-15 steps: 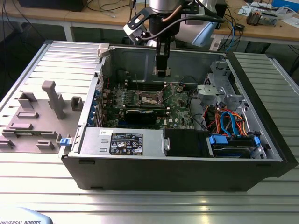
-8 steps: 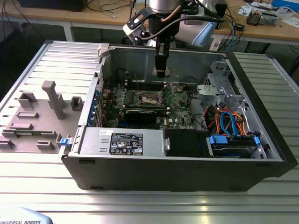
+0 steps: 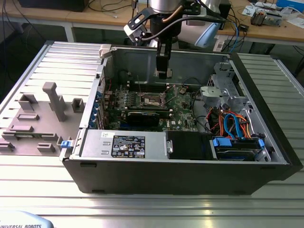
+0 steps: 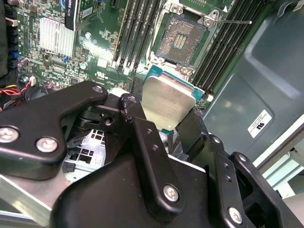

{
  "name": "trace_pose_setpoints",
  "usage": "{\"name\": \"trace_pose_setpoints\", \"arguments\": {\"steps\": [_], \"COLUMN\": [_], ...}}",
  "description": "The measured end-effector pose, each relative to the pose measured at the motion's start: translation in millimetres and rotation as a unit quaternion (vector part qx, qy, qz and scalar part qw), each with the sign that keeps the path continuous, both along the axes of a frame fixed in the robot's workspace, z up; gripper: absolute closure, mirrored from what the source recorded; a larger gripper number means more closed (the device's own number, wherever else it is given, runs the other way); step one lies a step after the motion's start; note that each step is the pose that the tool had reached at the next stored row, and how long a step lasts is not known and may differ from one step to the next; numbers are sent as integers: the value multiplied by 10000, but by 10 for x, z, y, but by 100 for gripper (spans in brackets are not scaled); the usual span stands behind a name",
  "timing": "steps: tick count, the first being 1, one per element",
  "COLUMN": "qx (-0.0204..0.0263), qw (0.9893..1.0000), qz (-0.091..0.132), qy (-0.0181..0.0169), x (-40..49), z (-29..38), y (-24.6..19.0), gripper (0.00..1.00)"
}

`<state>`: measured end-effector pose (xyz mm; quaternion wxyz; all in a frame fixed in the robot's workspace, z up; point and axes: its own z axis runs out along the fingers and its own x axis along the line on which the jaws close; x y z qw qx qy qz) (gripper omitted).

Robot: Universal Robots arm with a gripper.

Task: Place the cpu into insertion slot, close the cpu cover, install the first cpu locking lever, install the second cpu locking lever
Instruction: 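Place the cpu into insertion slot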

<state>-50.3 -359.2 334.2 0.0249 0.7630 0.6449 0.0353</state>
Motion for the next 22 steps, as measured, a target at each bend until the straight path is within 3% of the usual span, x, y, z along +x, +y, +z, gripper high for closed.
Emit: {"name": "trace_pose_setpoints", "arguments": {"steps": [13, 17, 22], "qx": [0, 0, 0], "qw": [10000, 10000, 9997], "qz": [-3, -43, 241], "qy": [0, 0, 0], "x": [-33, -68, -73], "z": [-7, -55, -121], "y": [0, 1, 2], "gripper": [46, 46, 46]}}
